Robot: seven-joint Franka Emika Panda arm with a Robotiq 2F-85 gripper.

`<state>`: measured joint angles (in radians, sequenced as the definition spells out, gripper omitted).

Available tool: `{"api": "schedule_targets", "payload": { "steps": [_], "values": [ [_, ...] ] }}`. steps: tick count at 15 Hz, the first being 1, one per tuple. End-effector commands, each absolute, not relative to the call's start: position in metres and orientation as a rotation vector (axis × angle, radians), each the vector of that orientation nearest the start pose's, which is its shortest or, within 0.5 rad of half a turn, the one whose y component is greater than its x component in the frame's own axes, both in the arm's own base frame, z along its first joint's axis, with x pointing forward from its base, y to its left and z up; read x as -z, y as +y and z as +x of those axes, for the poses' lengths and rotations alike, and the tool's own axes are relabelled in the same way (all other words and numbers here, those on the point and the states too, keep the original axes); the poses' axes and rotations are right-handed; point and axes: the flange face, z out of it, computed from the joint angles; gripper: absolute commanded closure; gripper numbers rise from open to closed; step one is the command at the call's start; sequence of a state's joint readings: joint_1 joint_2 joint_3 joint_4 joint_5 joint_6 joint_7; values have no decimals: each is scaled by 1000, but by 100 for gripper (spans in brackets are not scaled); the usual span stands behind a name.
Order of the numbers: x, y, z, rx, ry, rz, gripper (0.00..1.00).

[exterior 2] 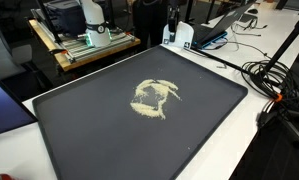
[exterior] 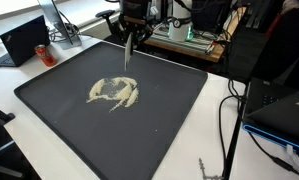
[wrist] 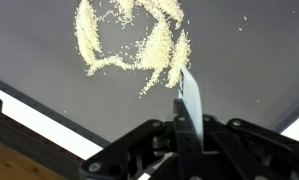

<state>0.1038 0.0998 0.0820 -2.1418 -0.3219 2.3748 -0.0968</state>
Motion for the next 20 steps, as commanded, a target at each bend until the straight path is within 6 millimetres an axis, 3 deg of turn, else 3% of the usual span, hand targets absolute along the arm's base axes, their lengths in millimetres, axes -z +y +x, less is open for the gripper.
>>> {"api": "schedule_targets", "payload": {
  "steps": [1, 8, 15, 20],
  "values": [
    [-378, 127, 558, 317, -933, -3247, 99],
    [-375, 154, 559, 355, -1012, -3198, 99],
    [-359, 205, 545, 262, -1443, -3192, 99],
    [-334, 194, 542, 33, -1418, -3183, 99]
  ]
}}
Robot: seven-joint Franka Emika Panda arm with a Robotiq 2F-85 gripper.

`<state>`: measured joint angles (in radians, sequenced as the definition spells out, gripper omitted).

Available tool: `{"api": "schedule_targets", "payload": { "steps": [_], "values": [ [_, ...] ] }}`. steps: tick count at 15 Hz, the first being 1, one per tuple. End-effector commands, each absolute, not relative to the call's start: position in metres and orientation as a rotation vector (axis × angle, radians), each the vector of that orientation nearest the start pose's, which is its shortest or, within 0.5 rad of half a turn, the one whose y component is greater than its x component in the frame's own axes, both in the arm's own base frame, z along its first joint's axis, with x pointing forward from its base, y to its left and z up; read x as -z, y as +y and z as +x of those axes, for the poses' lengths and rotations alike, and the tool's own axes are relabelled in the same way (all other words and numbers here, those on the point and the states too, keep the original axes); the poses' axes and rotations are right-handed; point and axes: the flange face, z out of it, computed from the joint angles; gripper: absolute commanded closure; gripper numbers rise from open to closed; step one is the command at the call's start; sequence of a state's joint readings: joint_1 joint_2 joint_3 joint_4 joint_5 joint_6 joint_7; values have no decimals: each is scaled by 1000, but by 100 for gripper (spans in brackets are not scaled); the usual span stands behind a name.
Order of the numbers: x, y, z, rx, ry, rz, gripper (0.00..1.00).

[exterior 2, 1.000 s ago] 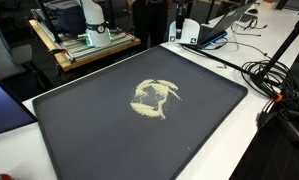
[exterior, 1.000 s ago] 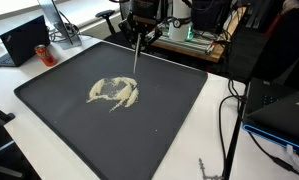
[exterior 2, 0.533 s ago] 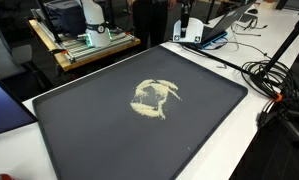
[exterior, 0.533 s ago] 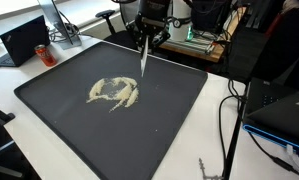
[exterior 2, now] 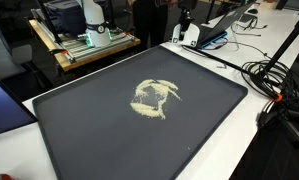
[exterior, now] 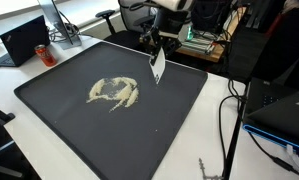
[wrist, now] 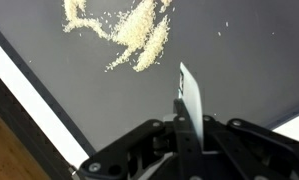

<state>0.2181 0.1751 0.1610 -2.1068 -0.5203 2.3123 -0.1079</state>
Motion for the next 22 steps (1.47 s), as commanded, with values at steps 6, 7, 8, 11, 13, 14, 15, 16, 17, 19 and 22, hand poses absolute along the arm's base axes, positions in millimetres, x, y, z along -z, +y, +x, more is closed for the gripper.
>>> {"api": "schedule_targets", "payload": {
  "steps": [6, 7, 8, 11, 13, 14, 15, 16, 17, 19, 22],
  "values": [
    [-327, 180, 534, -174, -1422, -3162, 99],
    [-326, 179, 532, -189, -1425, -3152, 99],
    [-326, 179, 531, -199, -1428, -3138, 99],
    [-324, 169, 523, -195, -1381, -3106, 99],
    [-322, 159, 520, -208, -1320, -3097, 99],
    [-321, 151, 519, -205, -1279, -3099, 99],
    [-320, 143, 518, -207, -1231, -3103, 99],
    [-320, 136, 517, -211, -1191, -3101, 99],
    [-322, 126, 515, -213, -1139, -3103, 99],
    [-326, 110, 511, -200, -1030, -3099, 99],
    [-335, 84, 505, -137, -846, -3086, 99]
  ]
}}
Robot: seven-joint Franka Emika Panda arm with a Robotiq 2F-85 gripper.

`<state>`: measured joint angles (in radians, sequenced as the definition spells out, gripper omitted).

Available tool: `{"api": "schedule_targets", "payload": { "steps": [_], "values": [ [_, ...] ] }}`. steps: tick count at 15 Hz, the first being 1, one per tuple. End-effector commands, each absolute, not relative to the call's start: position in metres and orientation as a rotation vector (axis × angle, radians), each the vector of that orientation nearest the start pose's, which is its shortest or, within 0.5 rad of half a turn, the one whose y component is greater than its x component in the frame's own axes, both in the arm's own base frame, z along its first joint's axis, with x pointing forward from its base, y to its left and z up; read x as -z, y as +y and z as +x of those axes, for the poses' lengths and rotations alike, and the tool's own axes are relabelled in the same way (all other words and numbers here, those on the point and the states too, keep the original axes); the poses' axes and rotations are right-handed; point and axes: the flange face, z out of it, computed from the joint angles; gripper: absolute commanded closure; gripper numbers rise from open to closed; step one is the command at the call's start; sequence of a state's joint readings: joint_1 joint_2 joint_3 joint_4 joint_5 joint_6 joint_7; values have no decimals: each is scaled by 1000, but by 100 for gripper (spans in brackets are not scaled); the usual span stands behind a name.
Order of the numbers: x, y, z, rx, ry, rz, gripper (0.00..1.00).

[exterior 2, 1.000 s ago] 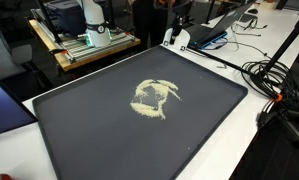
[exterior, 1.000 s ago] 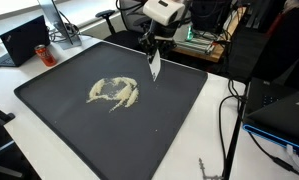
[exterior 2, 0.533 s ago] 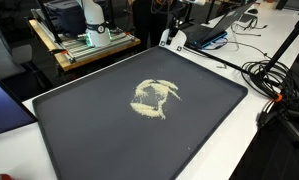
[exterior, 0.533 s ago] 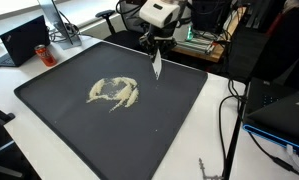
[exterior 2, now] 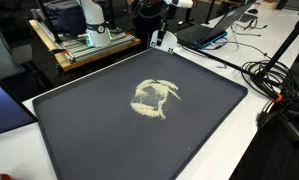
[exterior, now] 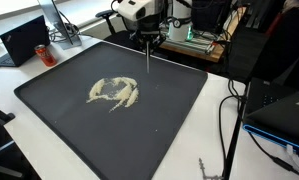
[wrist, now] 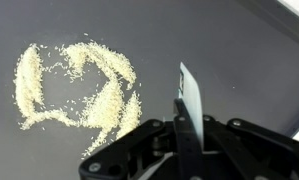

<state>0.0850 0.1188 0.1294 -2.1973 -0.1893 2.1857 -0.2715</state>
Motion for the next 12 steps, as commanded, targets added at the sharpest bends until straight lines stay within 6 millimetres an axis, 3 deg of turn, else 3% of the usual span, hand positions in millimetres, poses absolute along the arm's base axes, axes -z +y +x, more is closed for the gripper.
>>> {"api": "schedule_targets", "payload": {
  "steps": [1, 12],
  "values": [
    [-337, 75, 503, -116, -782, -3074, 99],
    [-361, 0, 488, 170, -164, -3011, 99]
  ]
}}
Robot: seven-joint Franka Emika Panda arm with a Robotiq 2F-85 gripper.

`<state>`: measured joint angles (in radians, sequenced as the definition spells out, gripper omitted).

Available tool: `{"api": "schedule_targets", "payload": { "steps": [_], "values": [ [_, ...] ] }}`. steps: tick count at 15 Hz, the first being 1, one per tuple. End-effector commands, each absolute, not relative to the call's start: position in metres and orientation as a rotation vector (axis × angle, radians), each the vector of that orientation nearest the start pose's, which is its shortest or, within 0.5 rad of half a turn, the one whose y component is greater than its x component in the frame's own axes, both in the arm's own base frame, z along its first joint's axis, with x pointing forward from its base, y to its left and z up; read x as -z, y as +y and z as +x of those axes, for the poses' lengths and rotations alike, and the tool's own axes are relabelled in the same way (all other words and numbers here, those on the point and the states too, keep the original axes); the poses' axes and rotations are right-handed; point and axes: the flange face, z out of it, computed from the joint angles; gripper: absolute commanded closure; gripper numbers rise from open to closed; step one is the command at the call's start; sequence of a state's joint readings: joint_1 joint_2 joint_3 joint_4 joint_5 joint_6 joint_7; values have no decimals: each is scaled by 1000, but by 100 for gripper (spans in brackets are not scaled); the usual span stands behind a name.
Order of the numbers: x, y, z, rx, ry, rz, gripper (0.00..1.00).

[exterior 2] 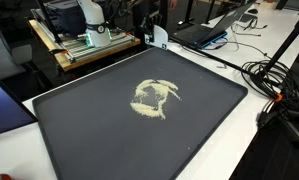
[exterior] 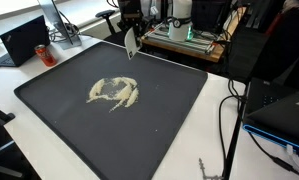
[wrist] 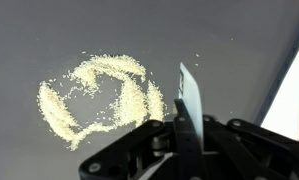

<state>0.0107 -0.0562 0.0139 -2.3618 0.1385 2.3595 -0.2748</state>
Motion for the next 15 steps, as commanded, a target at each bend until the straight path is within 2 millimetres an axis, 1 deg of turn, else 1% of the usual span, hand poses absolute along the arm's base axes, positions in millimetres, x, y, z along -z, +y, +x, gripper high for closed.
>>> {"api": "schedule_targets", "payload": {
  "steps": [1, 3, 6, 10, 15],
  "values": [
    [-362, -6, 488, 189, -125, -3006, 99],
    [-363, -15, 488, 223, -44, -3007, 99],
    [-358, -34, 489, 244, 176, -3009, 99],
    [-356, -56, 486, 277, 409, -2944, 99],
    [-354, -75, 483, 336, 644, -2878, 99]
  ]
}}
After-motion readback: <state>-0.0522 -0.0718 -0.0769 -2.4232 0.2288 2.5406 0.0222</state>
